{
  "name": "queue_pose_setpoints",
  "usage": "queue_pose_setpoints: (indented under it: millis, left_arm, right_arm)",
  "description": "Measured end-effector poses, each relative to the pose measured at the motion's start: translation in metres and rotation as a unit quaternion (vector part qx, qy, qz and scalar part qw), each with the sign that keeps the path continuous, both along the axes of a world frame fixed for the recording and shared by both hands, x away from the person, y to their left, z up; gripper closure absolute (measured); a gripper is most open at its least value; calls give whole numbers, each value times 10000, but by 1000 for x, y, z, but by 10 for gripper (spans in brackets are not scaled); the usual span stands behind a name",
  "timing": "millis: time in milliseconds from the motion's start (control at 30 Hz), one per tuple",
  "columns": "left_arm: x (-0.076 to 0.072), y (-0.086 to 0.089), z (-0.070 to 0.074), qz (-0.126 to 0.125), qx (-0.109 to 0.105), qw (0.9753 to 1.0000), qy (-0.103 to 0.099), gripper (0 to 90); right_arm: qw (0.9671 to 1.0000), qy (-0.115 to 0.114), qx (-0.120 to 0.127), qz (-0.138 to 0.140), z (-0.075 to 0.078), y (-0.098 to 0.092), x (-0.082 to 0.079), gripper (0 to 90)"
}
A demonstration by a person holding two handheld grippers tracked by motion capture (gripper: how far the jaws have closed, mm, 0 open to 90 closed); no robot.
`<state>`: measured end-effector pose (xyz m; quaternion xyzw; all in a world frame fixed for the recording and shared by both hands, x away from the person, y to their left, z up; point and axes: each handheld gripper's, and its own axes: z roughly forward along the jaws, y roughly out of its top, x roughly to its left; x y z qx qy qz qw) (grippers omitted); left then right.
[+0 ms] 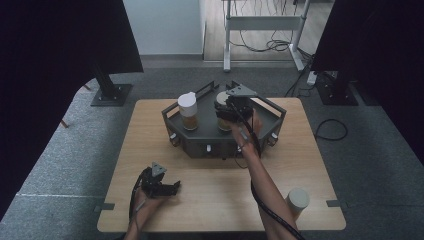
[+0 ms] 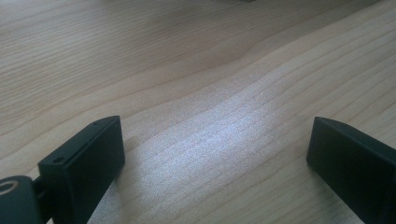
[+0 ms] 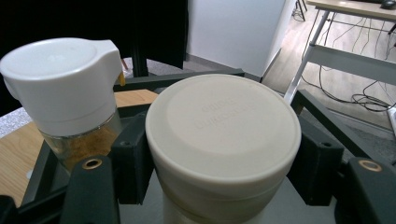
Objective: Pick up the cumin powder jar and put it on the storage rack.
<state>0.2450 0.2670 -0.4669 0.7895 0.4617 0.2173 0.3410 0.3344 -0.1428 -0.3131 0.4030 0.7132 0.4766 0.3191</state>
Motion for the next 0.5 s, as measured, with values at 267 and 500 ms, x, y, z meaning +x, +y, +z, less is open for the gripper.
queue_pose_setpoints:
  millis: [267,500]
  left_arm:
    - [0,0,0,-6,-1,10000,1,38]
    - [0,0,0,-9,0,10000,0,38]
  right_arm:
    - [10000,49,0,8,-4,1,3,332]
    - [10000,40,34,15,-7,0,5,331]
